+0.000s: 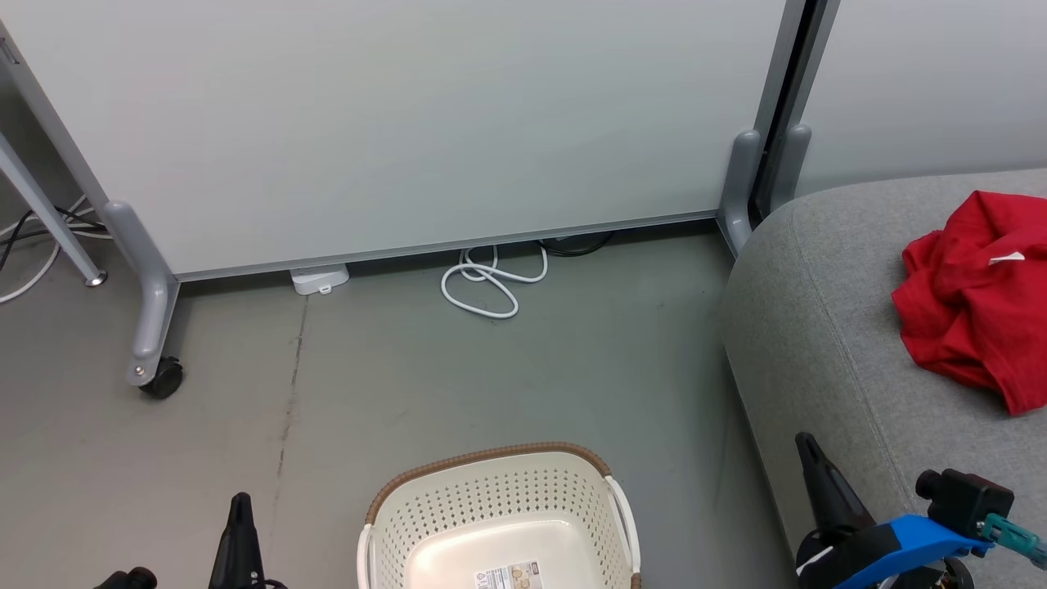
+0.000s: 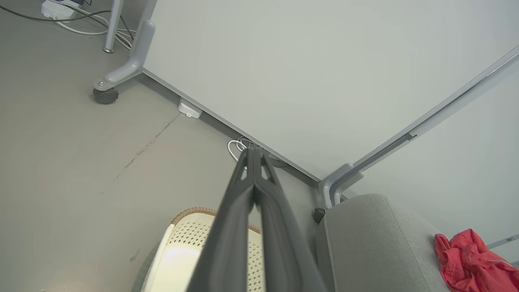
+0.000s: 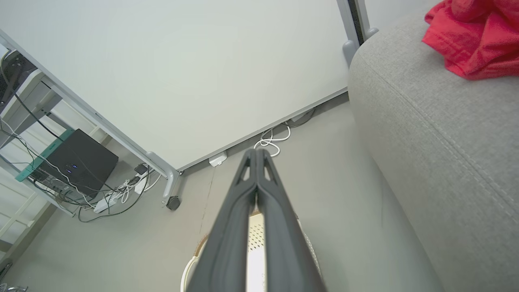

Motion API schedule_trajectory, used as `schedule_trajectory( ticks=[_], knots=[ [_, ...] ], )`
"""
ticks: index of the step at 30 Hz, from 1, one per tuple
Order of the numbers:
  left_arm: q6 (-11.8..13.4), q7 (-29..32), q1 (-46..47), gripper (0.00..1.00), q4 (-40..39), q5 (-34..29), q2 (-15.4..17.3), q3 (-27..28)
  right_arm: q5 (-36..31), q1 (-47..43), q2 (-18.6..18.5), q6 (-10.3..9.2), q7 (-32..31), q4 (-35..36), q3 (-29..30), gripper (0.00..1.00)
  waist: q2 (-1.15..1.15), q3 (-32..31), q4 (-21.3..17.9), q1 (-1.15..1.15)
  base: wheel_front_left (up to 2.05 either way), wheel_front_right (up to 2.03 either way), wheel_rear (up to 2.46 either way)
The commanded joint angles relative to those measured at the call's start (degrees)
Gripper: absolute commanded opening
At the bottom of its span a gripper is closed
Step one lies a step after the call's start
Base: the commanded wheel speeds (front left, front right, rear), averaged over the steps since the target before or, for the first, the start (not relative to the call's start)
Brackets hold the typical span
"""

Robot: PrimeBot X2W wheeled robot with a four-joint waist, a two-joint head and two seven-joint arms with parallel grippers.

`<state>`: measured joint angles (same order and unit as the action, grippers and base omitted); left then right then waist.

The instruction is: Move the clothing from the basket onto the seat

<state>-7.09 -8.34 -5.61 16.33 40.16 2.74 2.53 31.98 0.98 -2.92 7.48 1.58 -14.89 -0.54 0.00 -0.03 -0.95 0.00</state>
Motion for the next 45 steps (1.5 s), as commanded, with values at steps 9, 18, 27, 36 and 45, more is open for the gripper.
schedule_trajectory(
  ticks=[9,18,27,36,45],
  knots=[
    [-0.2,2.3,3.2,0.00,-1.2,8.3,0.2,0.8,9.8,2.3,-0.1,0.01,-1.2,1.0,1.3,0.00,0.00,0.0,0.1,0.00,0.00,0.00,0.00],
    [-0.2,3.9,4.4,0.00,-1.4,13.9,0.2,1.3,16.2,2.8,-0.1,0.01,-2.0,1.0,2.0,0.00,0.00,0.0,0.2,0.00,0.00,0.00,0.00],
    [-0.3,5.6,5.6,0.00,-1.5,19.6,0.2,1.7,22.8,3.2,-0.1,0.01,-3.0,1.0,2.8,0.00,0.00,0.1,0.3,0.00,0.00,0.00,0.00],
    [-0.3,7.1,6.7,0.00,-1.7,24.8,0.2,2.1,28.7,3.6,-0.1,0.01,-3.8,1.0,3.5,0.00,0.00,0.1,0.3,0.00,0.00,0.00,0.00],
    [-0.4,8.4,7.7,0.00,-1.8,29.5,0.2,2.5,34.3,3.9,0.0,0.02,-4.6,1.0,4.1,0.00,0.00,0.1,0.4,0.00,0.00,0.00,0.00]
  ],
)
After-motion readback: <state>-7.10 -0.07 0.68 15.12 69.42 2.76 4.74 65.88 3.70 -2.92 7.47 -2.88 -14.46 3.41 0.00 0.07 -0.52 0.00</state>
